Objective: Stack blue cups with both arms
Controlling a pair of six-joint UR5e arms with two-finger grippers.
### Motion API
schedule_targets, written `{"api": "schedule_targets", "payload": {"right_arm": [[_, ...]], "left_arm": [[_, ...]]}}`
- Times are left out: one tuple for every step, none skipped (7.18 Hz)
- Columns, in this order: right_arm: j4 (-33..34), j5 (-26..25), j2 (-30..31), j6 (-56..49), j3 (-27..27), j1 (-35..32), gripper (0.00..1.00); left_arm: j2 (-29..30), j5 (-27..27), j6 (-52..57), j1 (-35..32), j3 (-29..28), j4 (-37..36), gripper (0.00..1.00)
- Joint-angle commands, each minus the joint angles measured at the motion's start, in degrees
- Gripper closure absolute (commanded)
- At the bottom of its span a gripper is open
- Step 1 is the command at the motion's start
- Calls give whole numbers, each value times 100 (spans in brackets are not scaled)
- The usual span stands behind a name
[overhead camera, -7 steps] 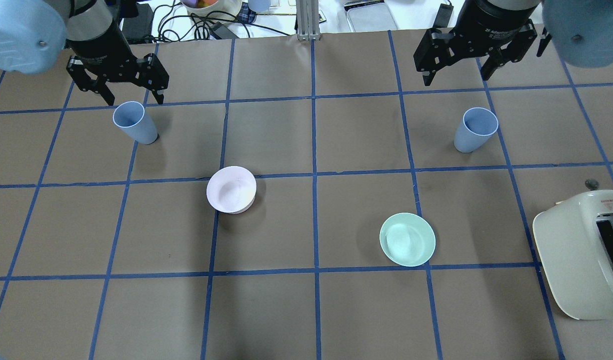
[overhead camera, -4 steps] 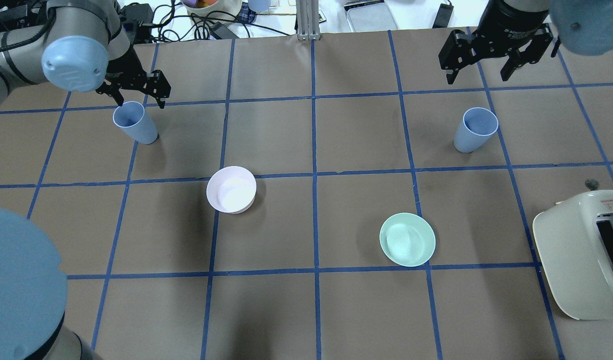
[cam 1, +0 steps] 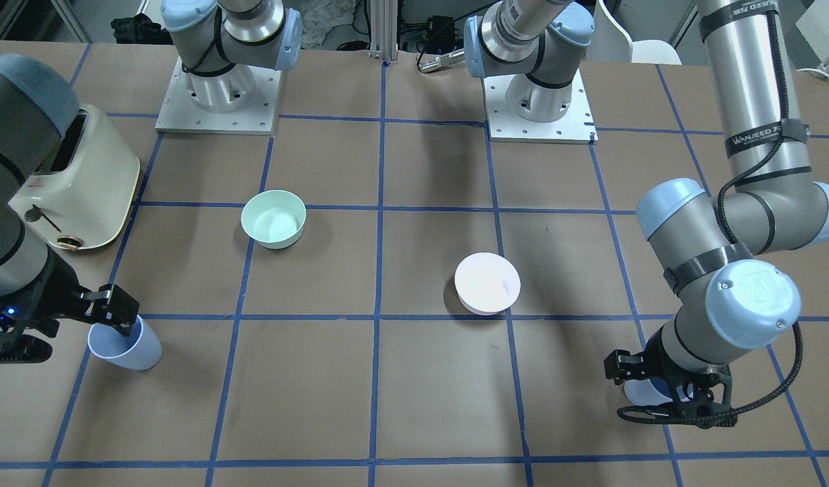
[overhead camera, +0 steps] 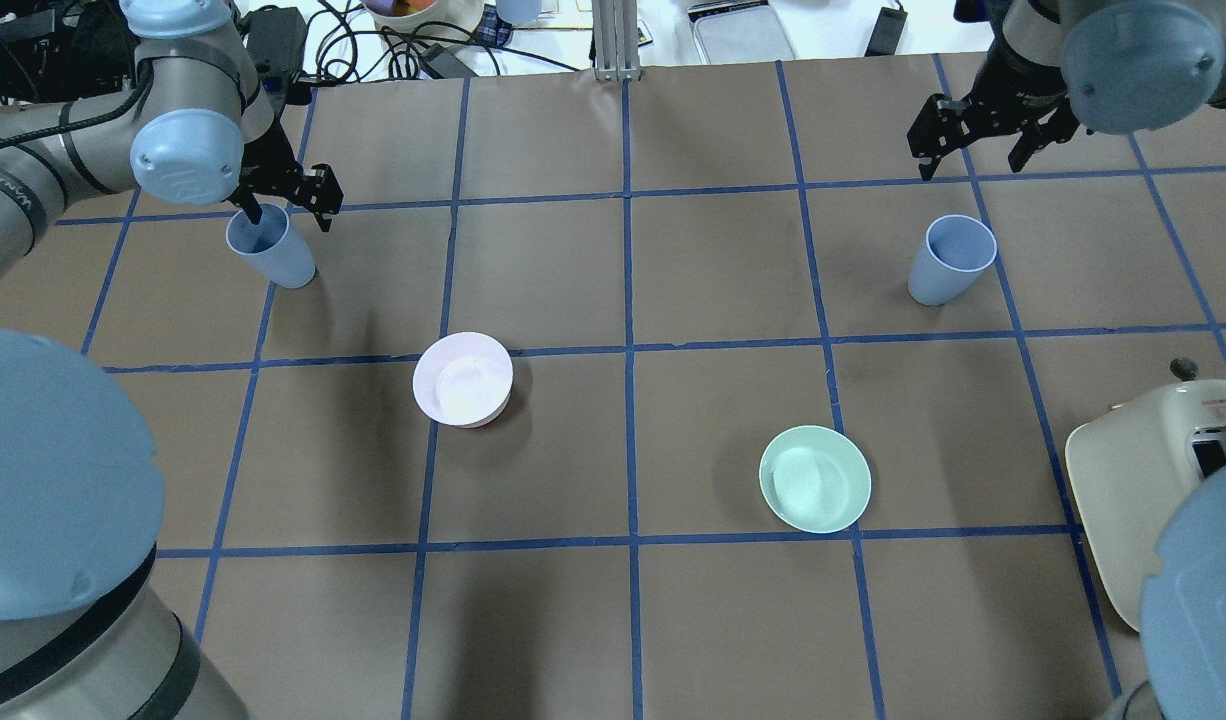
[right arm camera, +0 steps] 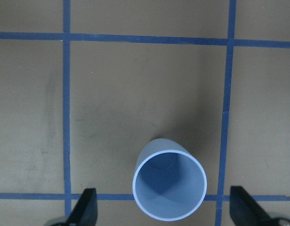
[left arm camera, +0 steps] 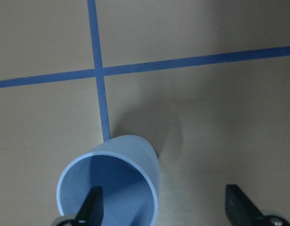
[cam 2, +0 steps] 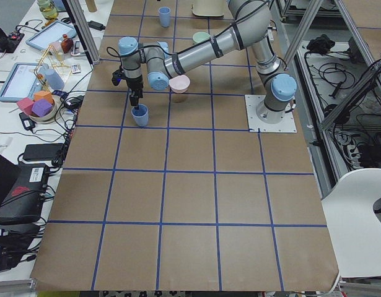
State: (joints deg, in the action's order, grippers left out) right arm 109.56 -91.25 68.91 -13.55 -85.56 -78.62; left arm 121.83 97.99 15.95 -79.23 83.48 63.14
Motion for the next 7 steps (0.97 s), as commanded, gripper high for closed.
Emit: {"api": "schedule_targets", "payload": {"right_arm": [[153, -7, -334, -471, -65, 267, 0], [162, -7, -343, -473, -109, 286, 0], [179, -7, -396, -473, -197, 295, 0], [145, -16, -388, -490, -363, 382, 0], [179, 1, -388, -508, -513, 478, 0], [179, 2, -388, -543, -532, 497, 0], [179, 2, -405, -552, -549, 497, 2]], "left_arm": [[60, 1, 48, 118, 28, 23, 47], [60, -8, 75, 127, 37, -4, 76], [16, -26, 66, 118, 20, -30, 100], [-97, -43, 40, 14, 19, -22, 100], [-238, -61, -3, -66, -7, 48, 100], [-422, -218, -74, -362, -16, 205, 100], [-554, -228, -553, -791, -77, 311, 100]]}}
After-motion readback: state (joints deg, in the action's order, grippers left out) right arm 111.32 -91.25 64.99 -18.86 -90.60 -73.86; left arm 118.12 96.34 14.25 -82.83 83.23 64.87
